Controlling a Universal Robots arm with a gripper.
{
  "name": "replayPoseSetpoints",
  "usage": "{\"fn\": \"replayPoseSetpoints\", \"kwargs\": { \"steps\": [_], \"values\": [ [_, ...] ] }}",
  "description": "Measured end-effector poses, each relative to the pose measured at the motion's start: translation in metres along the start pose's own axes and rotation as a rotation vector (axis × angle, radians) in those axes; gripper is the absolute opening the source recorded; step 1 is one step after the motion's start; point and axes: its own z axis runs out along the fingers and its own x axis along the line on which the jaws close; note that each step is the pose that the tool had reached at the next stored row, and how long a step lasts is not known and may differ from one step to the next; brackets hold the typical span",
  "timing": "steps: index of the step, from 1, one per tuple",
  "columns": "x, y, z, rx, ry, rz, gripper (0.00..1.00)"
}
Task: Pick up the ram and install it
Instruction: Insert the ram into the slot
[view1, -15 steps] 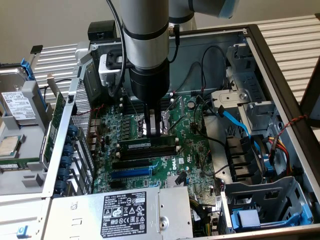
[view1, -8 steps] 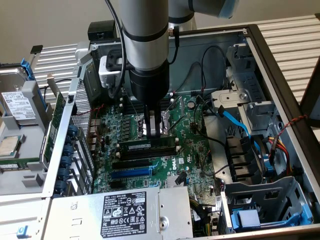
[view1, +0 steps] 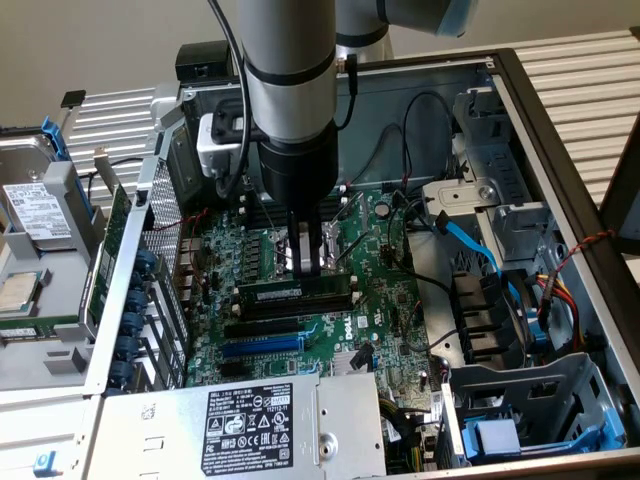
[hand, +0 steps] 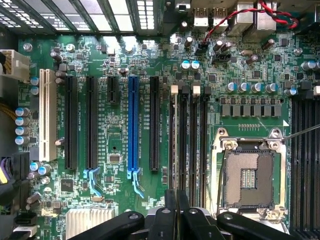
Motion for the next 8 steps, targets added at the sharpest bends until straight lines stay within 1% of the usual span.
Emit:
{"fn": "replayPoseSetpoints", "kwargs": {
  "steps": [8],
  "values": [
    [0.0,0.0004,0.002,0.0001,0.0,0.004,0.13]
  ]
}}
